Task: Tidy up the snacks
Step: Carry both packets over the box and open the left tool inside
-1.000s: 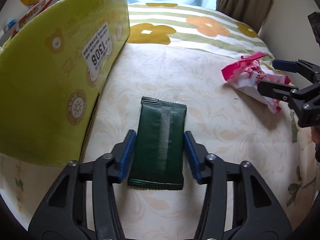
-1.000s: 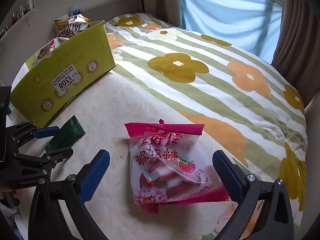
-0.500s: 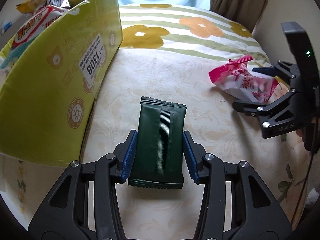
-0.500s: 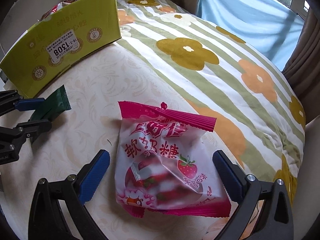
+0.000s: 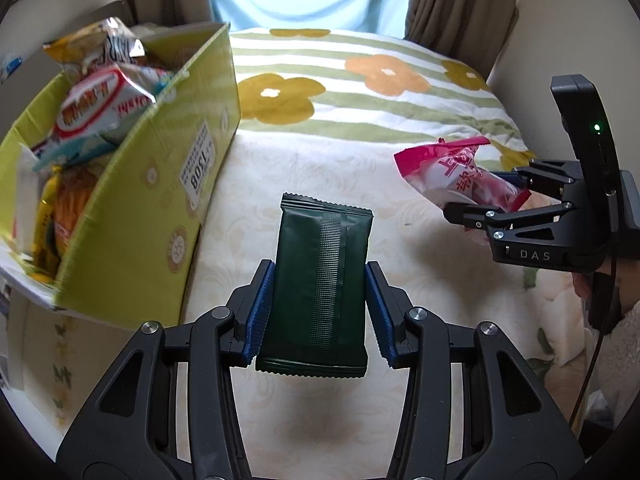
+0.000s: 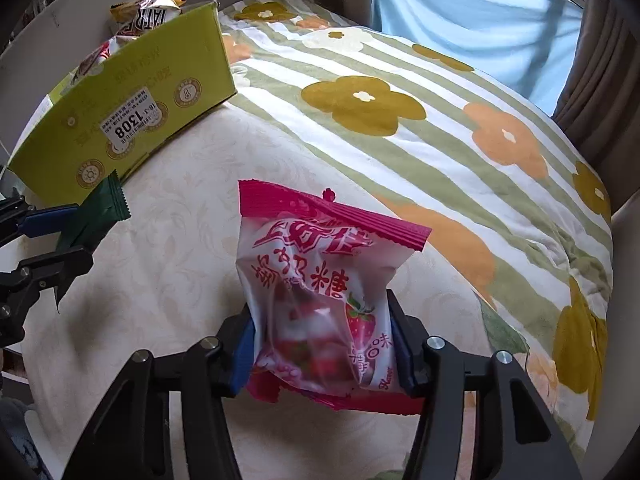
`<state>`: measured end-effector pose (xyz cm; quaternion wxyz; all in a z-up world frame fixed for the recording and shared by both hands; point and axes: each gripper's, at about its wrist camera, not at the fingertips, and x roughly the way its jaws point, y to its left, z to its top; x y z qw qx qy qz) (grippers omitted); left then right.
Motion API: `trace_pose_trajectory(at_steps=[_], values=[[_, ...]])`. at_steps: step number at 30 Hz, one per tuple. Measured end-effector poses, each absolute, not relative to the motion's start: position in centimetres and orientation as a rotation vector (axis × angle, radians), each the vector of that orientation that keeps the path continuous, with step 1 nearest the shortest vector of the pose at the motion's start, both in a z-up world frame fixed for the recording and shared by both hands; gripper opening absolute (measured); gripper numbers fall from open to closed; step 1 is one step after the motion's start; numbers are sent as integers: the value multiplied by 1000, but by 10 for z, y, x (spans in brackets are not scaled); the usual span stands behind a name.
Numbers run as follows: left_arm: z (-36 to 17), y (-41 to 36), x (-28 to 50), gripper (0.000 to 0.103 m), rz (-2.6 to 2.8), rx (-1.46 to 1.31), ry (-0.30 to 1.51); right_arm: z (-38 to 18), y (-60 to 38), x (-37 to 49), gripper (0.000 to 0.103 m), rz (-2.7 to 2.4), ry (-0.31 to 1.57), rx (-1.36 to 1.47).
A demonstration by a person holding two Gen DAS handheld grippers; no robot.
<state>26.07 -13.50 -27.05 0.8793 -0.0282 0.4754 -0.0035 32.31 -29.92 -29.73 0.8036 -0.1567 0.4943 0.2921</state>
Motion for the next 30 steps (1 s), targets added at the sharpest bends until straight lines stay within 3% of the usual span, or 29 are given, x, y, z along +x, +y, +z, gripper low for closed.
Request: trace_pose_trajectory(at_steps=[14, 22, 30], values=[[-160, -77, 242, 41, 5, -131, 863, -170, -273, 288, 51, 604, 960, -173], [-119, 18, 256, 41, 20, -159, 796, -125, -202, 269, 51, 607, 880, -125], [-116, 130, 282, 41, 1, -153, 818, -114, -112, 275, 51, 551, 883, -79]])
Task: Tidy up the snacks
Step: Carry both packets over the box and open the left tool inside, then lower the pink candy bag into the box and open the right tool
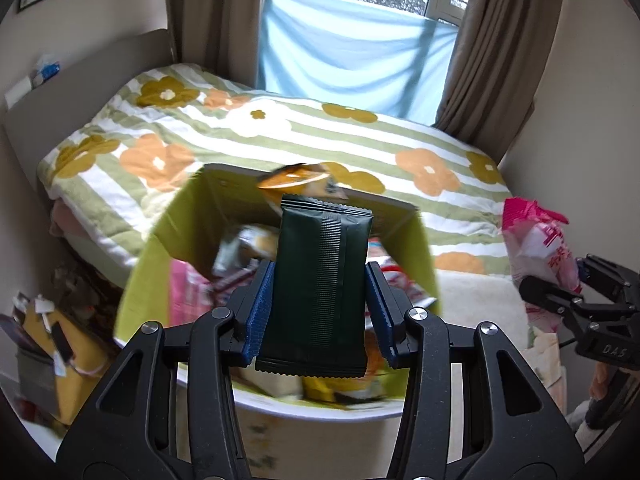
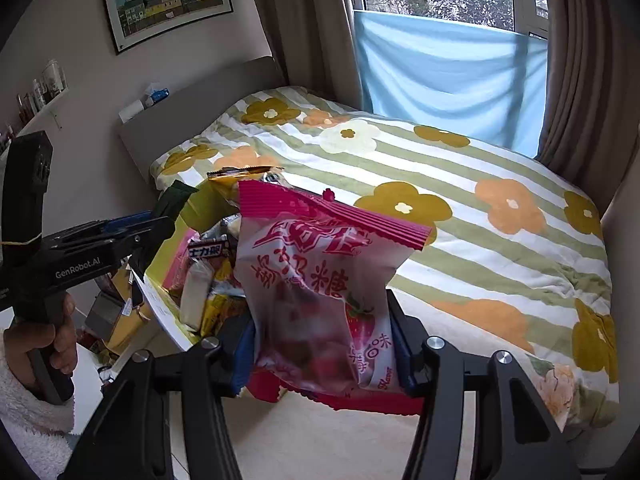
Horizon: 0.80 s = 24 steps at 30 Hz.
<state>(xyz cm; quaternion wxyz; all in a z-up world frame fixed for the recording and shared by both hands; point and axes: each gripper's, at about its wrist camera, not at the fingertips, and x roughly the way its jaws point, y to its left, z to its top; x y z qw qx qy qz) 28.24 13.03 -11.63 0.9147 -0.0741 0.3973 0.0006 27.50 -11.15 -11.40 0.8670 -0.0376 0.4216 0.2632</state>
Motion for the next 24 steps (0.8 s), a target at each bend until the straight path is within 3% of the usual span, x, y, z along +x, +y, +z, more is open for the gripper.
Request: trace_pose_trajectory(at_steps=[9, 18, 19, 21, 24], values=[[-147, 211, 318, 41, -58, -112, 907, -131, -29, 289, 51, 485, 924, -31], [-173, 228, 337, 45, -113, -65, 979, -146, 1, 291, 51, 432, 983, -16], [-176, 228, 339, 50, -112, -53, 988, -147, 2, 291, 51, 431, 987, -14], [-179, 226, 339, 103, -84, -14, 984, -150, 3, 294, 51, 430, 994, -15], [-179, 226, 332, 103, -95, 0, 955, -153, 7, 299, 51, 435, 1005, -17]])
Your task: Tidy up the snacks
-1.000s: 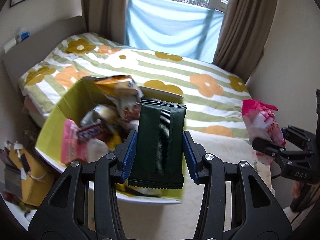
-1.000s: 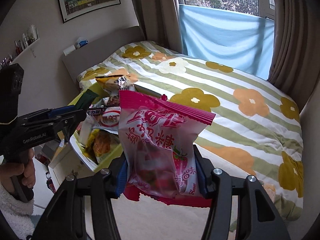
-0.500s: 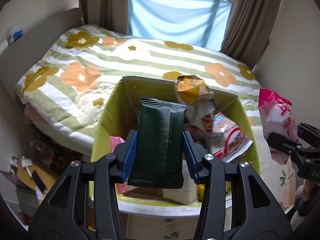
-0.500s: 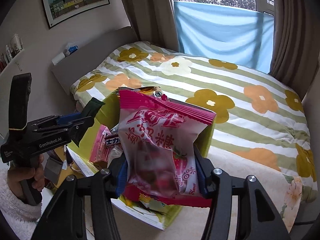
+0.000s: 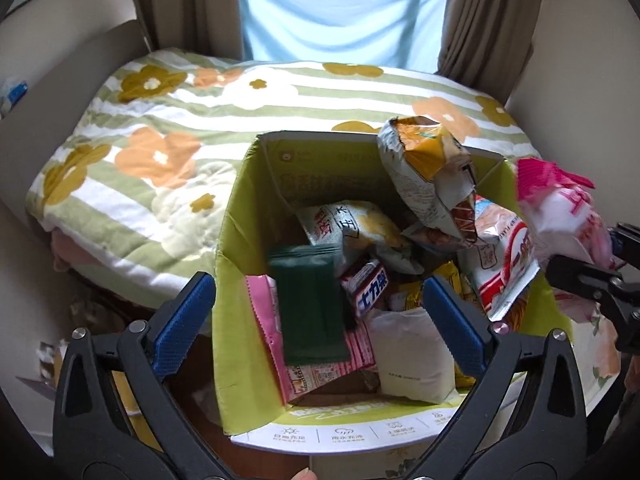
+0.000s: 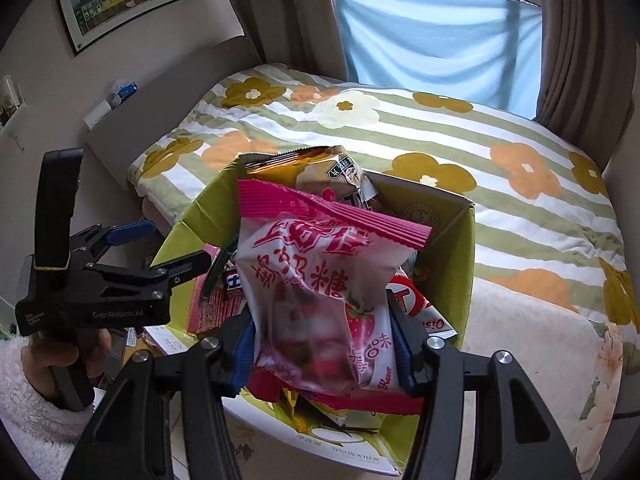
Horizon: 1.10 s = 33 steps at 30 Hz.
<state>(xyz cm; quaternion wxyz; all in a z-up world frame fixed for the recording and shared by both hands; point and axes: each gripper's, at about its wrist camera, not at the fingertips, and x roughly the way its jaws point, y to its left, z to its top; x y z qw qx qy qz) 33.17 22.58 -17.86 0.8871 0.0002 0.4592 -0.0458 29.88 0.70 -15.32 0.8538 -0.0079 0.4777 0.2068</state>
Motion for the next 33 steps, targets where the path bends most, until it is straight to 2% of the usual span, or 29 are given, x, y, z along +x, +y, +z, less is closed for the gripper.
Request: trace_pose_trajectory(at_steps=[13, 16, 18, 22, 23, 33], values=[[-184, 245, 311, 103, -75, -27, 992, -163, 55, 310, 52, 536, 1033, -33], [-183, 248, 308, 103, -72, -26, 989, -165, 65, 316, 54, 545, 1041, -26], [-183, 250, 305, 103, -73, -24, 986, -168, 70, 320, 60, 545, 1056, -28], [-184, 251, 302, 103, -84, -17, 999, -167, 72, 320, 90, 506, 1039, -15], [-186, 252, 301, 103, -89, -17, 1002, -166, 70, 319, 93, 495, 1030, -5], [-177, 245, 286, 103, -98, -10, 986, -156, 58, 299, 93, 444, 1000, 17]])
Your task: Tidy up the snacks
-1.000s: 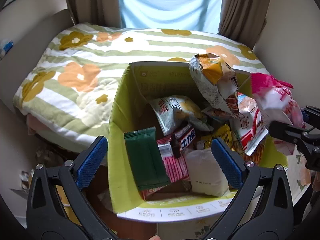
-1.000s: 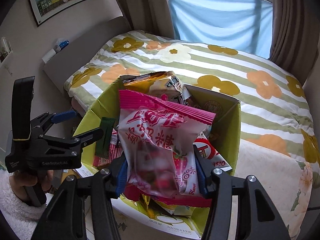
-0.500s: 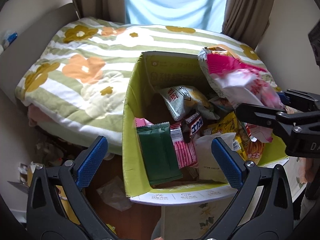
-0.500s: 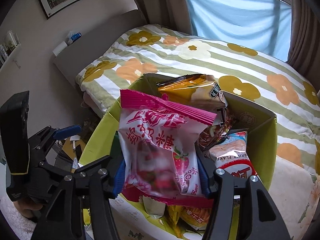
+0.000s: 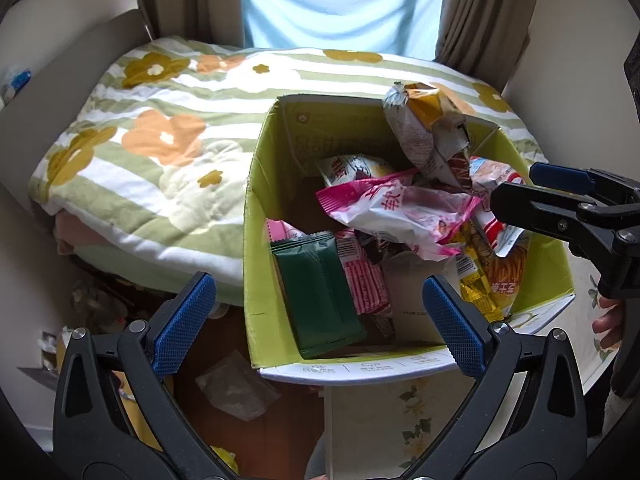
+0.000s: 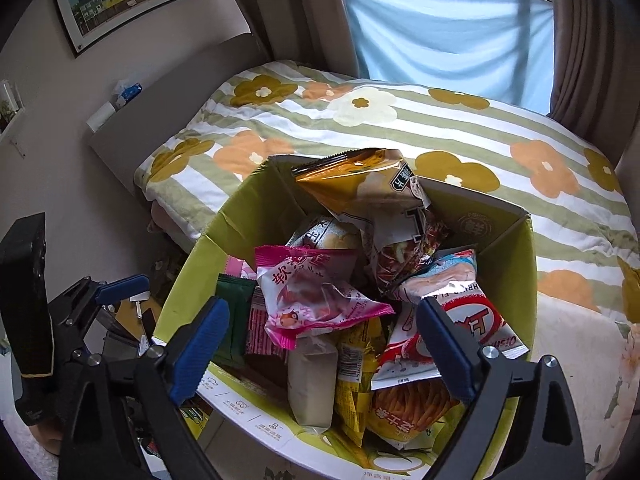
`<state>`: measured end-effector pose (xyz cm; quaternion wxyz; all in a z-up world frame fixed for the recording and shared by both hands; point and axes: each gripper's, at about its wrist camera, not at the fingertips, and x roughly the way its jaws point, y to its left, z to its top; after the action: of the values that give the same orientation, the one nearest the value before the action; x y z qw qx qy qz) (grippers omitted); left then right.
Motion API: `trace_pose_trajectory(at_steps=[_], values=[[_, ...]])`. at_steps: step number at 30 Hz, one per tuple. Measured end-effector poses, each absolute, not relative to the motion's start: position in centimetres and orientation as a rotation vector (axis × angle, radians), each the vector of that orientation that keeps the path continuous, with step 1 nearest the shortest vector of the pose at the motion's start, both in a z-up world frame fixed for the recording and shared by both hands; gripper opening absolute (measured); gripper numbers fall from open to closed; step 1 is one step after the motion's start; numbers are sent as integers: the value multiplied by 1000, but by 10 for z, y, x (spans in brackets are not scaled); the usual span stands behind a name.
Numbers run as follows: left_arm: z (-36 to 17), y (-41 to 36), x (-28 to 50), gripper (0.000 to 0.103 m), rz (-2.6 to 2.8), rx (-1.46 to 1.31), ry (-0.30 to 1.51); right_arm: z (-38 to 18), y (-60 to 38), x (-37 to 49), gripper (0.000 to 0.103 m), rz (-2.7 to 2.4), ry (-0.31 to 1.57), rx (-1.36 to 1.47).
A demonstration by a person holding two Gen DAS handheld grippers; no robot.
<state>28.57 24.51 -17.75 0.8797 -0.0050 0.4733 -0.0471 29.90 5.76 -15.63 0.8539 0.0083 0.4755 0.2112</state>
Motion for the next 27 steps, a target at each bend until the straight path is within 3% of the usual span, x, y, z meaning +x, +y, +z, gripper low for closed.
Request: trace_pose_trajectory(at_steps=[10, 27], values=[[-132, 211, 245, 103, -85, 8, 868, -115, 16, 254, 93, 421, 887, 27], [-32, 111, 109, 103, -138, 5, 611, -19, -109, 89, 93, 141, 647, 38]])
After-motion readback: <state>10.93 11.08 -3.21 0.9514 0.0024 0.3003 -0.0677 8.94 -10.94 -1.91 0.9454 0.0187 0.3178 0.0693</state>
